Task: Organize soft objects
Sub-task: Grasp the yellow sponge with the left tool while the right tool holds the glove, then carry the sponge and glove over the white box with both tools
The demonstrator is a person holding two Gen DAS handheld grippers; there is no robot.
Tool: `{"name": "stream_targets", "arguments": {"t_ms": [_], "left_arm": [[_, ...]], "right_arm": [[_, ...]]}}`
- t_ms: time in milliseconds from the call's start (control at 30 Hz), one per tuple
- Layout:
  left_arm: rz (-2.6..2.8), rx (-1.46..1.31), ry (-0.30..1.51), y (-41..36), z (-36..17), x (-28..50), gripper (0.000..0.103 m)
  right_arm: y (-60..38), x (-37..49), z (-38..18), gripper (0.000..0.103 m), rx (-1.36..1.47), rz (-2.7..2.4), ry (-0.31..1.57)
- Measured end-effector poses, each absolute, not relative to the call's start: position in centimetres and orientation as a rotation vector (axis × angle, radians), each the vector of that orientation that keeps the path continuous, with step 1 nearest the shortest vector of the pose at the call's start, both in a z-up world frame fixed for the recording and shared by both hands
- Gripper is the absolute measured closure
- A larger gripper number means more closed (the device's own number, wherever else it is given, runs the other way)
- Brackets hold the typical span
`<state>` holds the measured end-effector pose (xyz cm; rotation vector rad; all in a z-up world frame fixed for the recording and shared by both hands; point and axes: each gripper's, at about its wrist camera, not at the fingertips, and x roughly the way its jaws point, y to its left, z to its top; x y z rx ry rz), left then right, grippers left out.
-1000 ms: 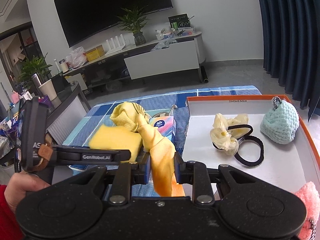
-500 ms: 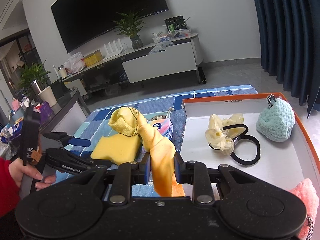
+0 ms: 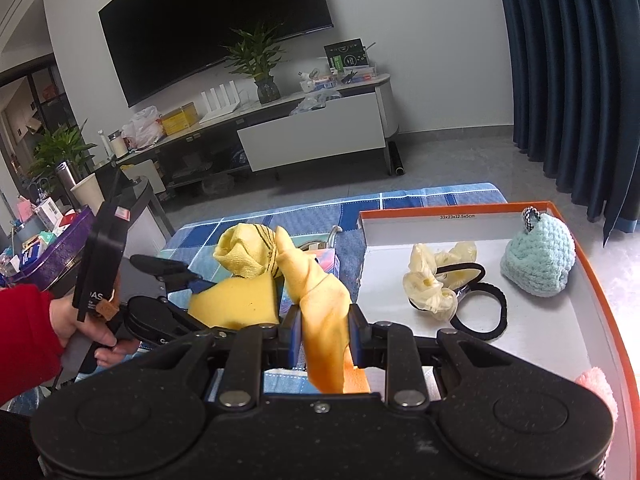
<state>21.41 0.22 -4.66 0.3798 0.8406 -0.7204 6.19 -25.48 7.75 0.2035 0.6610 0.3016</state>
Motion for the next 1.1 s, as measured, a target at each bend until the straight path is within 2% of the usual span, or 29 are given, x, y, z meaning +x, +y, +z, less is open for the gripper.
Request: {"name": "stream_targets", "arguments": {"t_ms": [200, 533, 1100], "left_arm": [[-0.454, 0.268, 0.867, 0.6, -3.7, 17.5, 0.022], [-0.168, 0.041, 0.800, 0.8, 1.8, 9.9, 0.022], [-0.065, -0.044, 0.758, -1.8, 3.7, 5.9, 0.022]], "right_arm": [[-25.4, 5.5, 8.0, 0.074, 0.201, 0.301, 0.654], [-24.5, 4.0, 8.0, 0.073, 0.199, 0.320, 0.664], [-26.8, 0.1, 9.6, 0.073, 0.191, 0.270, 0.627]]}}
